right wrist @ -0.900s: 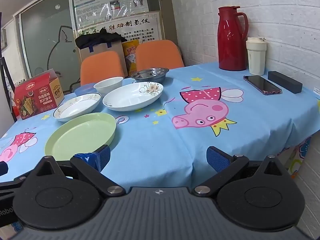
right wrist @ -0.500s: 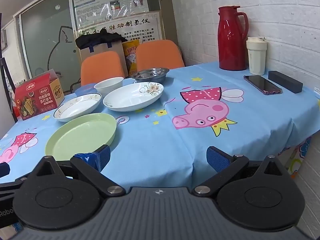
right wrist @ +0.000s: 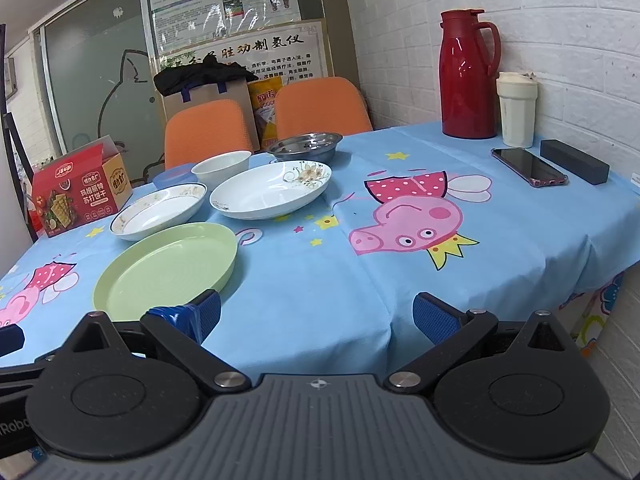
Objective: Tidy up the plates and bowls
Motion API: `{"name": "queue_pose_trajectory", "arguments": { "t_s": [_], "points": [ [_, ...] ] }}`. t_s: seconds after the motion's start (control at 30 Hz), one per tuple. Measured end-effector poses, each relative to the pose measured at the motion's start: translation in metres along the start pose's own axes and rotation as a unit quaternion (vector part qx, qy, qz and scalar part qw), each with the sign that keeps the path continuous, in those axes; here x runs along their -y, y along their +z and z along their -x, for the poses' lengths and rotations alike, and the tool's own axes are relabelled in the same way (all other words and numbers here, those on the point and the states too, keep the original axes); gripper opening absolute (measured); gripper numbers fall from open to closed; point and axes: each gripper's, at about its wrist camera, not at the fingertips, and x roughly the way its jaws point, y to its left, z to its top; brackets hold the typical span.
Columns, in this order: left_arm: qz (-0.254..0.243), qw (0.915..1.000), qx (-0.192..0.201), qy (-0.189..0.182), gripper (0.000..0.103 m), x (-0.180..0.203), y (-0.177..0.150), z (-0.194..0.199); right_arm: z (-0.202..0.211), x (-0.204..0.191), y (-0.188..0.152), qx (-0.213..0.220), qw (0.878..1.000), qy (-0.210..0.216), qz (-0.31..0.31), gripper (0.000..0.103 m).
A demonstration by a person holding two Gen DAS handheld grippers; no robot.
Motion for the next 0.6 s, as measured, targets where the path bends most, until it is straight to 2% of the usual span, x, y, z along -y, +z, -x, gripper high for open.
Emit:
{"name": "queue_pose_trajectory", "arguments": {
  "t_s": [0.6],
  "points": [
    [0.001, 1.0, -0.004, -0.006, 0.092, -0.0004, -0.0013, -0.0006, -0.0002, -0.0029, -0.0023, -0.002, 1.0, 0.006, 0.002, 0.09]
  ]
}}
